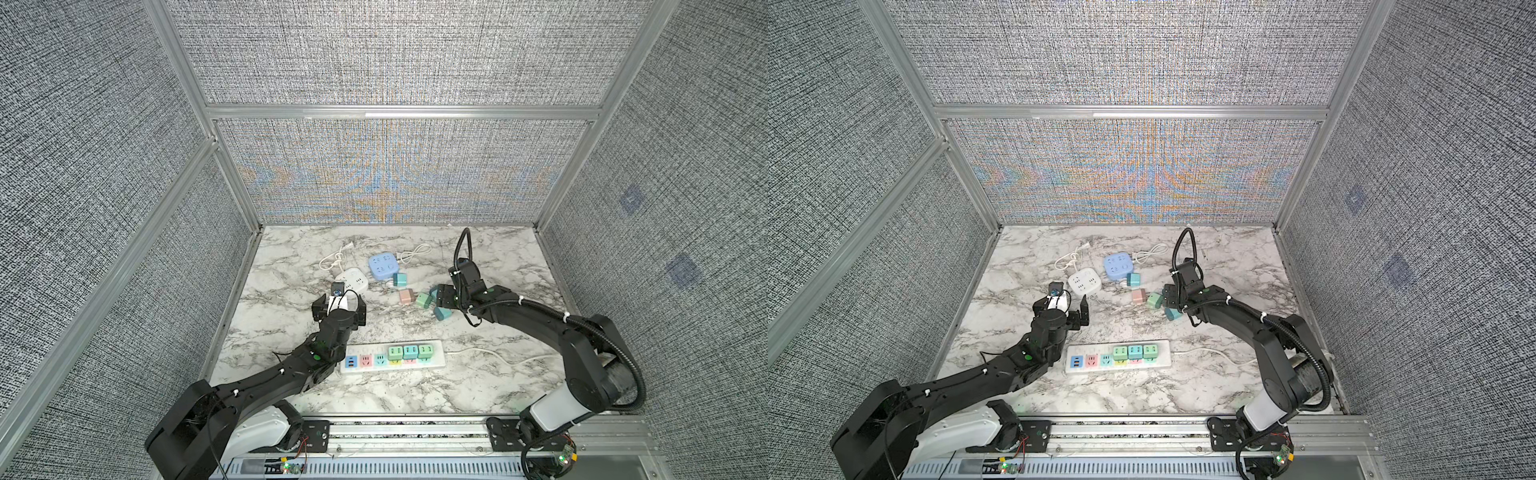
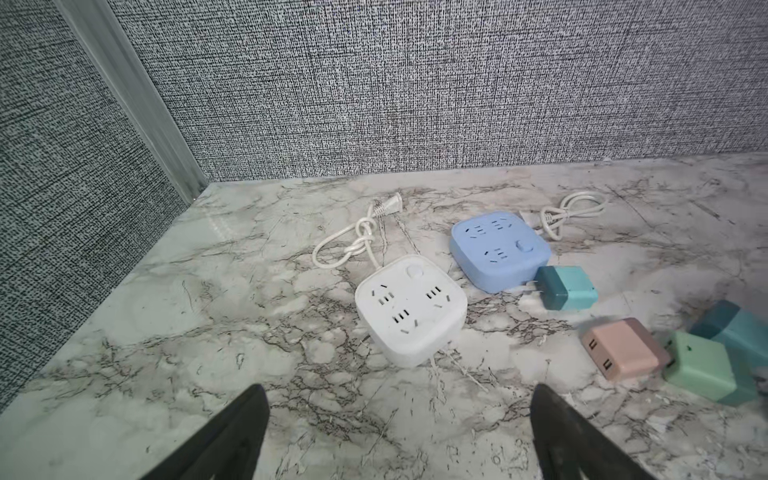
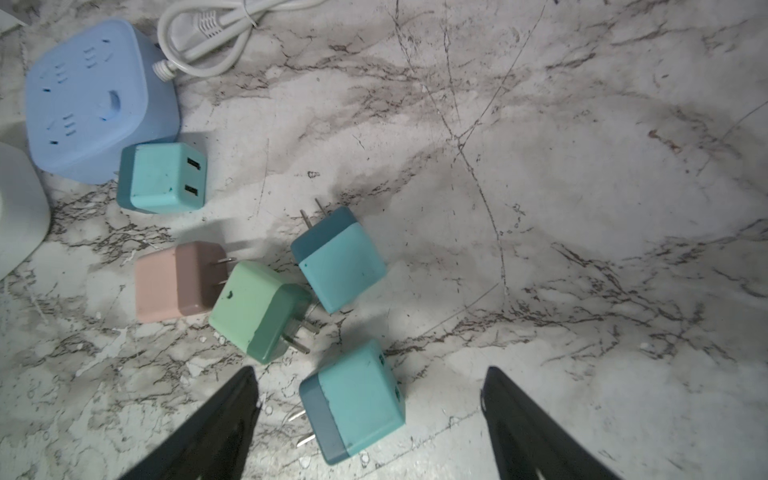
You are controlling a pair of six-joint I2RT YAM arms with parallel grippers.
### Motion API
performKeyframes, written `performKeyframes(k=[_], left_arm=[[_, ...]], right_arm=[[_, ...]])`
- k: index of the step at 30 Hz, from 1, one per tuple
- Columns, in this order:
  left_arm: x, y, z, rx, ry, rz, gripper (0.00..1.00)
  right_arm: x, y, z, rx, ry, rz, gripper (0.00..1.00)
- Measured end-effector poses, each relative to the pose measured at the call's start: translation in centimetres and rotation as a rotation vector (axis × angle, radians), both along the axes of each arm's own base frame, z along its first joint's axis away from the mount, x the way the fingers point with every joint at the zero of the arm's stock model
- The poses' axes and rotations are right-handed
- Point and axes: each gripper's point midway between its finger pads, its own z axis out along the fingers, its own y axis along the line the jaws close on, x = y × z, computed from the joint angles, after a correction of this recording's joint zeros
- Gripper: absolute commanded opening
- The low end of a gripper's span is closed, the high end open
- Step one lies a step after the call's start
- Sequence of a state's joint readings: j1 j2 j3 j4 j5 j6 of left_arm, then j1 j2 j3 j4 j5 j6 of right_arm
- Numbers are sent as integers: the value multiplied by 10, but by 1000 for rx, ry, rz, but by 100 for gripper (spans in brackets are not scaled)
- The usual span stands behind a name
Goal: Insert the plug
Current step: 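Move the right gripper over a teal charger while the left gripper hovers, then lower the right gripper and close it on the teal charger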
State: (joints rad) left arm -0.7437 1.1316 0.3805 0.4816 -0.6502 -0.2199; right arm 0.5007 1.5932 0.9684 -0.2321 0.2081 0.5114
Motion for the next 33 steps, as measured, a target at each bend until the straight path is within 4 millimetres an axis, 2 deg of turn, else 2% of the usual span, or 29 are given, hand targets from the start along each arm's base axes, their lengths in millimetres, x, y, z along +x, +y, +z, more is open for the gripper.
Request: performKeyframes(k=[5,8,10,12,16,17,20,23,33], left_arm=[[6,-20,-3,40,-2,-100,99],[16,-27,7,54,3,-99,99],[20,-25,18,49,7,-67,99],[17,-18,19,47,10,-44,99],[2,-1,-3,92,43,-31,99],[0,2,-4,94,41,-27,99],[-4,6,5,68,8,-23,99],[-8,8,5,57,-6,-27,99],[-4,4,2,65,7,-31,99]], right_arm=[[3,-1,-4,-28,39,-20,86],[6,1,-4,-35,43,-27,86],[7,2,-9,-40,56,-30,86],[10,5,-18,-47,81,-28,86],[15,10,-34,-60,136,-19,86],[15,10,-37,-63,147,-19,86],[11,5,-49,-80,185,-23,86],[2,0,-55,-92,207,-24,86],[-34,-9,-58,-89,224,-21,86]])
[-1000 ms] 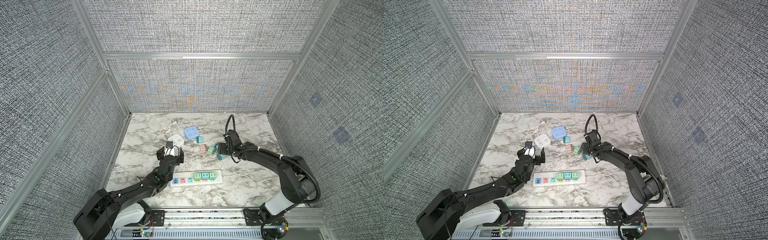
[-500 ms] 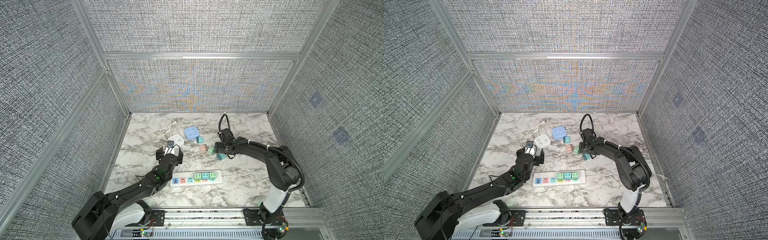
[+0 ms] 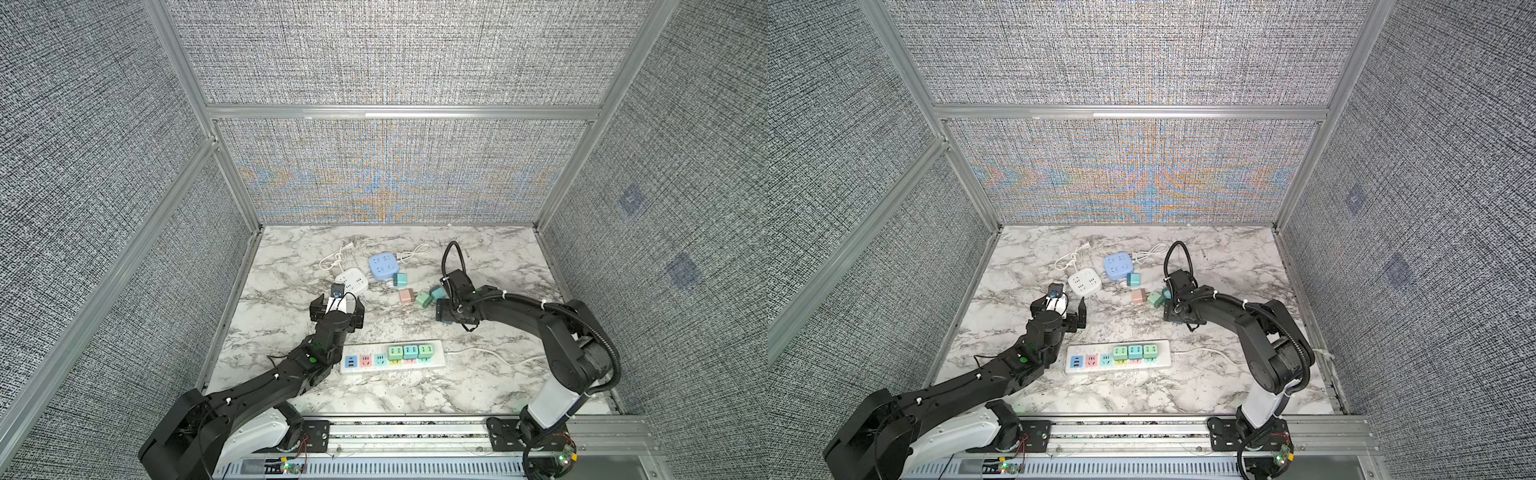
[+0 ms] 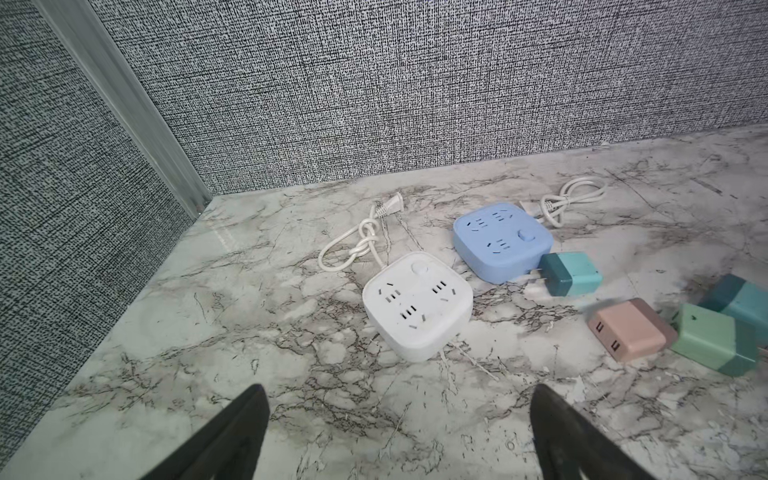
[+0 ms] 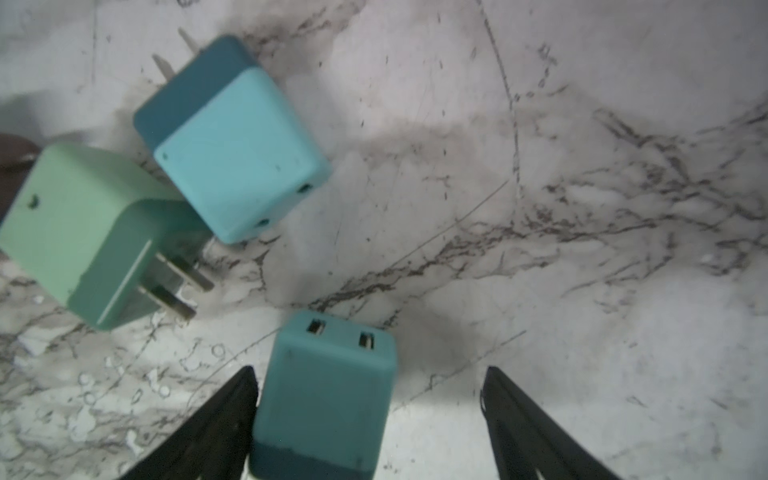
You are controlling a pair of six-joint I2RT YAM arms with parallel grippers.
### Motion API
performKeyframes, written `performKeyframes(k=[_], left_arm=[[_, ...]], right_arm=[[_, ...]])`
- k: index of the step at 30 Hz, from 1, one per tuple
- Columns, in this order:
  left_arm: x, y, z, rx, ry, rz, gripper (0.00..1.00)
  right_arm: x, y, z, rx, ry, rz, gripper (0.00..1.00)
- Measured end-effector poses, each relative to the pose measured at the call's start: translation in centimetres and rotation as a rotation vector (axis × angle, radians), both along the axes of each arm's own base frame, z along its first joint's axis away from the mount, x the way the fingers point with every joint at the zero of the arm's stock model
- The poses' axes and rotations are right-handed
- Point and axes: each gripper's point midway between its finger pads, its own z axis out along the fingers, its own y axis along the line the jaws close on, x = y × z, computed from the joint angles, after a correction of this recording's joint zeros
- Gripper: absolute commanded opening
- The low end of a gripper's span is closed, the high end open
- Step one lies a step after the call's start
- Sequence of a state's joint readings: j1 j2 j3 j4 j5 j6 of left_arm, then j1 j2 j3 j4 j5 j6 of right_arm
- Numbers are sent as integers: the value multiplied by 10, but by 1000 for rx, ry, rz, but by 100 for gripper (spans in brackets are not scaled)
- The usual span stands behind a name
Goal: Insert the plug
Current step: 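Lower the right gripper and close it on the teal charger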
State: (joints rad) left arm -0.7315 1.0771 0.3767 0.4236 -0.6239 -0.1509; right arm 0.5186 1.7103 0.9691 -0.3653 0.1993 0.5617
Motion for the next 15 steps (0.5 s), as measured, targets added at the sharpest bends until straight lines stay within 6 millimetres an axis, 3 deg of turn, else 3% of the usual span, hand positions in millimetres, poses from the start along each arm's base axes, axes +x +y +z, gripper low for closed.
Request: performKeyframes(k=[7,9,15], left_arm=[[-2,-1,9,-32,-21,-9,99],[-3,-3,8,-40,-17,-29,99],[-4,-7,6,-45,-6,-45,99]], right_arm=[[-26,-9,-9,7,-20,-1,80],[-26,-10,-9,6,-30,0,75],[-12,-5,-12,0,-98,17,75]])
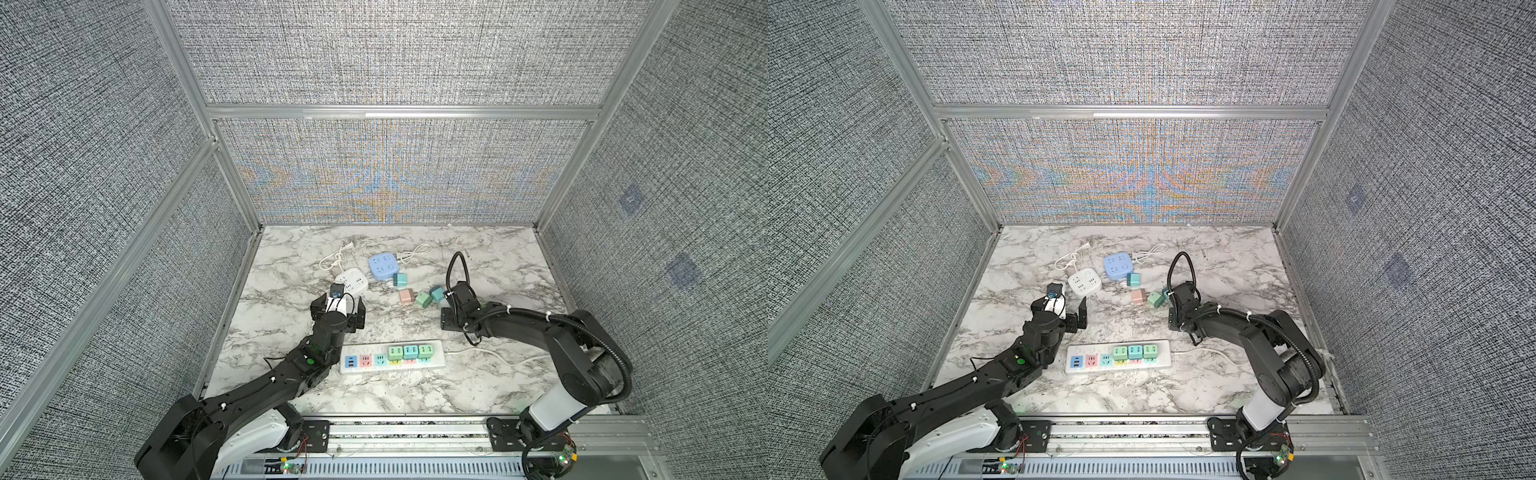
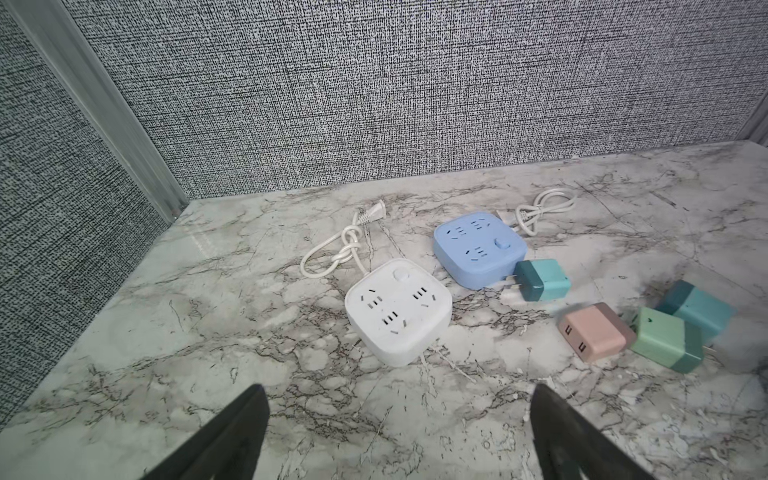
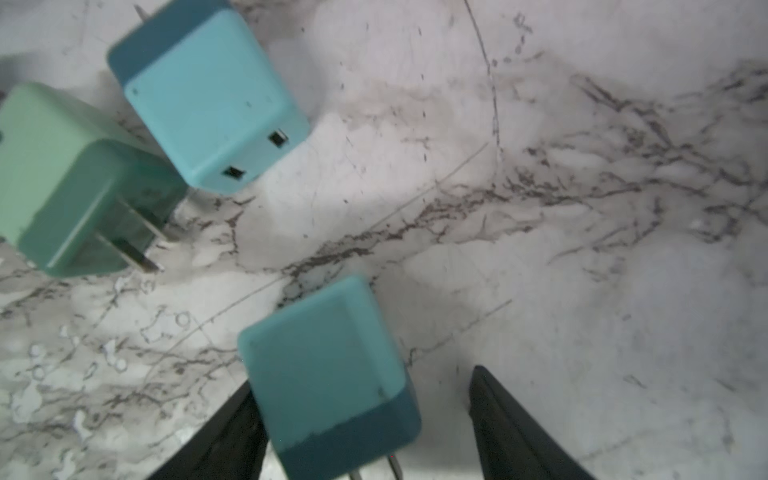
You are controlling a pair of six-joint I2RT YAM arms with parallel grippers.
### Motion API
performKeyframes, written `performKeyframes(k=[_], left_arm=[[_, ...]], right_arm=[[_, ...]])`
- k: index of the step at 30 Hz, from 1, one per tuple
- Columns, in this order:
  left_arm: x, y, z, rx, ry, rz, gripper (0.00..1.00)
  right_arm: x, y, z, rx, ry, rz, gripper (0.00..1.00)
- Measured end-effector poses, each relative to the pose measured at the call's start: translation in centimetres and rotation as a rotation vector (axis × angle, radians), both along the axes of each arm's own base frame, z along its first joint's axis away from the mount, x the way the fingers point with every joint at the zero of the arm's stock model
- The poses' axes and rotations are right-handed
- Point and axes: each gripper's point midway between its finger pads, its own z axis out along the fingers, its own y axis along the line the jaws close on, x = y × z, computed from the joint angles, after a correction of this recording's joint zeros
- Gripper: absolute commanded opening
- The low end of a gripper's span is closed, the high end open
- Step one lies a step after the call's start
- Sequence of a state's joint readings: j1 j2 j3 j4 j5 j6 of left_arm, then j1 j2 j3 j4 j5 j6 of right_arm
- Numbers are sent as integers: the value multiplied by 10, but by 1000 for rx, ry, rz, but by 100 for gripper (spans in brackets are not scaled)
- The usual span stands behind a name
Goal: Insert the plug
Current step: 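Lower the right gripper and close it on the teal charger, then lift the teal charger and carry it toward the left gripper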
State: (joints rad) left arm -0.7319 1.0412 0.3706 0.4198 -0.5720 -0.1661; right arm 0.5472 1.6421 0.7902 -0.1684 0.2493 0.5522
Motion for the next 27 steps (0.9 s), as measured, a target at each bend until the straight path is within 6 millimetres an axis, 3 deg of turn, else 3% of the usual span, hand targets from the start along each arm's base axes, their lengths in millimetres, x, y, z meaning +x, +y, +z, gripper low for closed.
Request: performKeyframes(k=[2,12,15,19,24,27], left_arm=[[0,-1,0,-3,0,-4,99],[1,-5,-4,0,13,-19,99],[1,-5,-4,0,13,-19,99],[0,-5,-3,-3,10,-20,99],[1,-7,-3,-7,10,-27,99],[2,-11,-3,-28,10,-44,99]], right_arm=[[4,-1,-1,-9,-21,1,73],[10,-3,-1,-2,-82,4,41],[11,-2,-1,1,-89,9,27],[12,2,2,34,-105,19,22],[-5,12,9,102,-81,65,13],[-8,14,26,129,-118,80,9]])
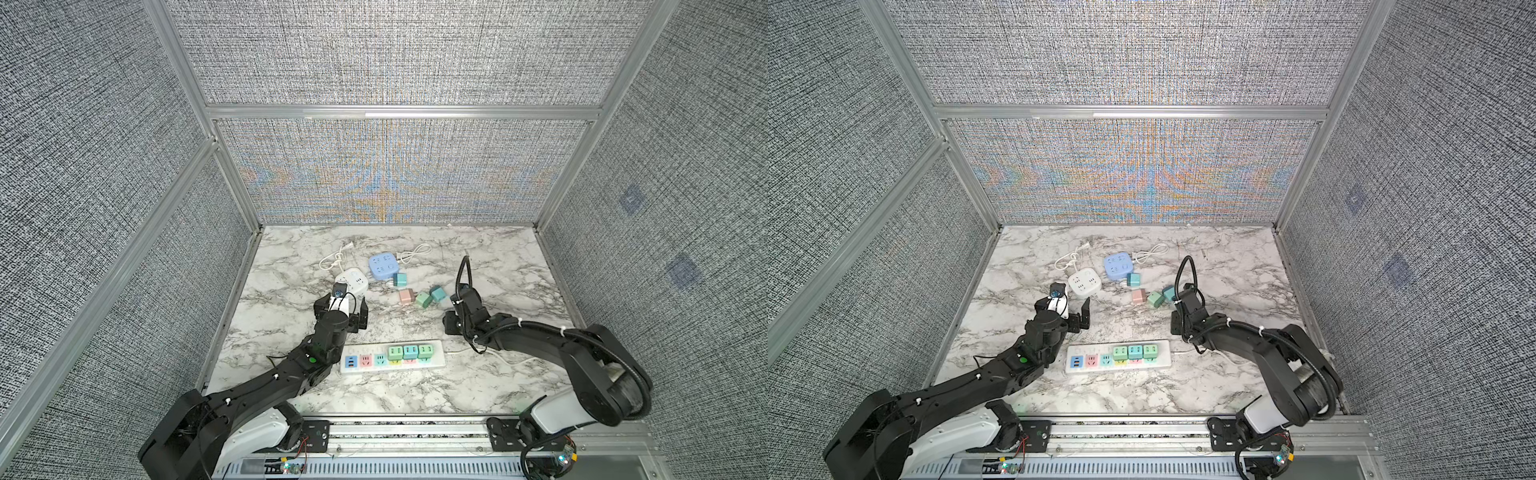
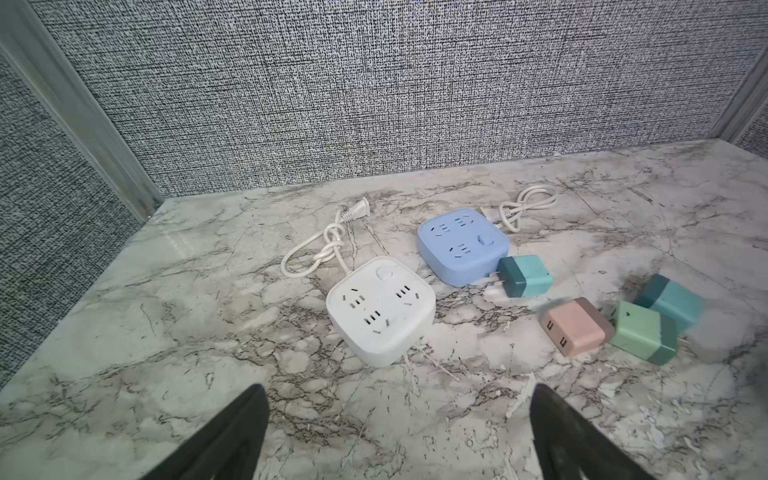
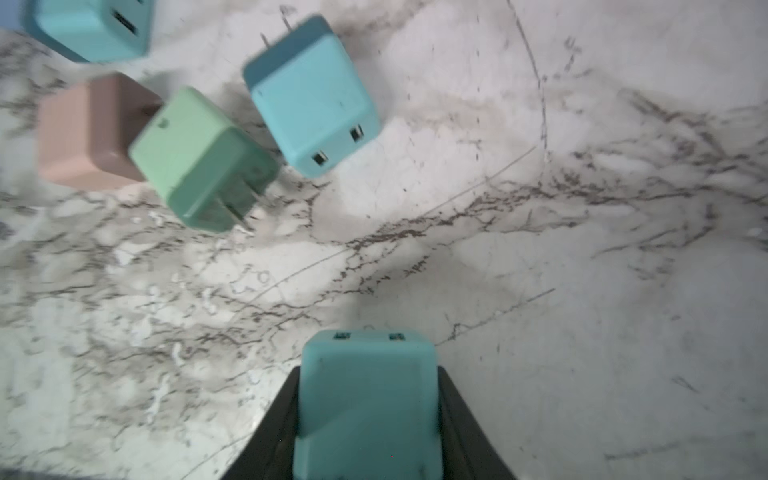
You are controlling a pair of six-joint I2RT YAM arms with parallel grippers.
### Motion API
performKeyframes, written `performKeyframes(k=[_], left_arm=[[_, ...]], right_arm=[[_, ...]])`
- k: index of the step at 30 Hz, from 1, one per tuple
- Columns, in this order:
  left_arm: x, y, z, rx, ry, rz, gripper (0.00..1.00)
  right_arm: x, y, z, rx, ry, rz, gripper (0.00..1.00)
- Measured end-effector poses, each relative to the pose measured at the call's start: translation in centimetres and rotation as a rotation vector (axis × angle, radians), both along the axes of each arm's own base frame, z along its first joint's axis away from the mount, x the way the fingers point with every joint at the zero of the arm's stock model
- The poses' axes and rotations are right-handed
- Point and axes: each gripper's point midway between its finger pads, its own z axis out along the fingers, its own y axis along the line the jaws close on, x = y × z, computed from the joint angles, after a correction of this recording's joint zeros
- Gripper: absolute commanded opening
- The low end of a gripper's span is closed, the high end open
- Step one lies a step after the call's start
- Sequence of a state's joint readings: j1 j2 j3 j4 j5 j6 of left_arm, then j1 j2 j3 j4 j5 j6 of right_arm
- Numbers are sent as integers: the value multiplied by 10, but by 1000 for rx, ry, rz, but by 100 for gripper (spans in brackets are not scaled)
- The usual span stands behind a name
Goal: Insert the plug
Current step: 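Lift the teal charger and carry it toward the left gripper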
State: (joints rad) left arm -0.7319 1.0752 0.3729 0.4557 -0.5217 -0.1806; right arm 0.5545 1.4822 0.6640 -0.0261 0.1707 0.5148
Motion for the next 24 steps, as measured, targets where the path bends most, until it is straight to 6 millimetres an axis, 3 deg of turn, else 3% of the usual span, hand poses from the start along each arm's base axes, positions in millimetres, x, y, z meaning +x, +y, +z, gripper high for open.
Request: performKeyframes(k=[6,10,13,24], left_arm=[[0,2,8,-35,-30,13,99],[-3,2,20,-68,-62,-2,99],[-8,-6,26,-95,-74,-64,99],[-42,-66,32,-118,-100,-480,94]], right_arm=[[11,4,59,57,-197,39,0],[21,4,112,58,-392,74,0],[23,-1,140,38,-541,96,0],[0,-5,145,-126,-891,296,0]])
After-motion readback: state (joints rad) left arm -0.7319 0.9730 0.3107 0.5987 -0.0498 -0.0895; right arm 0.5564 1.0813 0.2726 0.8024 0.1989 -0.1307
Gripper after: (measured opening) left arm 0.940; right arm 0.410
